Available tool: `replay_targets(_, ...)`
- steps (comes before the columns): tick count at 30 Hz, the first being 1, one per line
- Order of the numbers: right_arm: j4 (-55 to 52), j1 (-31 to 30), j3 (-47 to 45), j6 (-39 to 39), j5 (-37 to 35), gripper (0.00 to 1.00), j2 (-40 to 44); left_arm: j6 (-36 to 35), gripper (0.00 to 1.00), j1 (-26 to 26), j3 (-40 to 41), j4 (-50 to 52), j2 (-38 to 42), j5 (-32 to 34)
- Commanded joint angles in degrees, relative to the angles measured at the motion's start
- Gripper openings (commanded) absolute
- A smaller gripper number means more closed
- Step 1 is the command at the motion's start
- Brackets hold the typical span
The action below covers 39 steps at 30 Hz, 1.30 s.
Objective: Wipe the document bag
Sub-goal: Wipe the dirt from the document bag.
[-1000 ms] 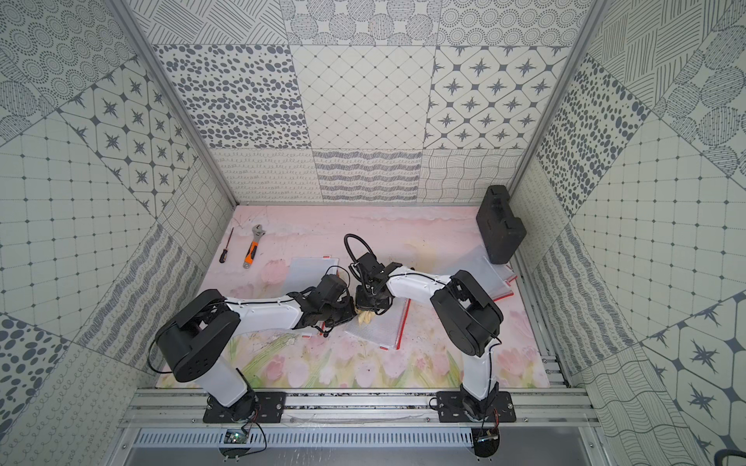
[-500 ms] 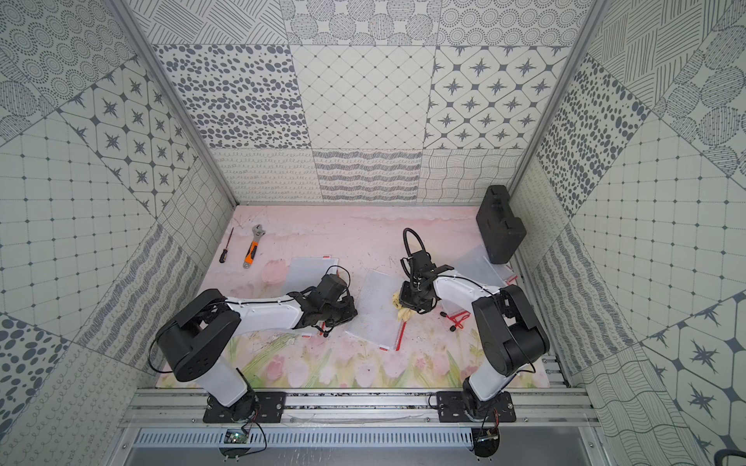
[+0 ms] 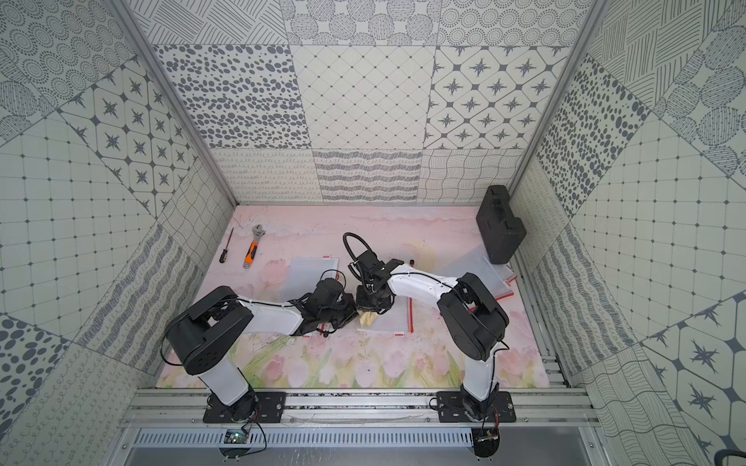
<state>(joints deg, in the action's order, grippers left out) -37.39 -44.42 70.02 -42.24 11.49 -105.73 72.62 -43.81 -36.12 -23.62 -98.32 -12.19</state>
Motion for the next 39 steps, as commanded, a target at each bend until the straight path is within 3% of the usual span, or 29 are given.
replay_targets(1,1.04,1.06,-7.31,-2.07,1.57,0.0,-0.01,5.66,0.0,0.08,1.12,5.5,-1.53,1.63)
replay_targets(7,-0.42,11.05,-21.25,1.1,-0.32,0.0,7.45,3.02,0.0,1.19,1.67,10.69,2.26,3.25)
replay_targets(12,-7.43,19.76,-23.57,6.19,-7.23,0.0,16.0,0.12,0.0,1.83,1.46,15.85,5.15,4.56)
replay_targets(15,-9.01,18.55,-19.81,6.11,-6.35,0.0,14.67,-0.04,0.0,1.88,1.99,16.12,5.76,4.89)
replay_targets(22,-4.05,0.49,-5.33,-1.22,-1.96,0.0,1.72,-0.02,0.0,1.85,1.54,15.87,4.66,4.38)
replay_targets(25,-1.62,-2.79,-1.56,-2.98,0.24,0.0,-2.22,-0.05,0.0,1.84,1.64,16.12,4.53,4.28)
replay_targets(27,-0.94,-2.88,-1.2,-2.9,1.15,0.0,-3.56,-0.21,0.0,1.85,1.75,16.16,4.63,4.27)
replay_targets(30,-5.32,-1.12,-2.05,-0.84,-3.72,0.0,-2.3,-0.74,0.0,1.81,1.58,17.25,5.17,4.53)
replay_targets(36,-12.33,10.56,-8.49,4.6,-12.0,0.0,8.73,-1.53,0.0,1.91,1.75,19.47,6.93,5.53)
replay_targets(39,-15.77,11.46,-5.92,5.94,-16.61,0.0,13.04,-0.62,0.0,1.89,2.36,18.34,7.13,5.42)
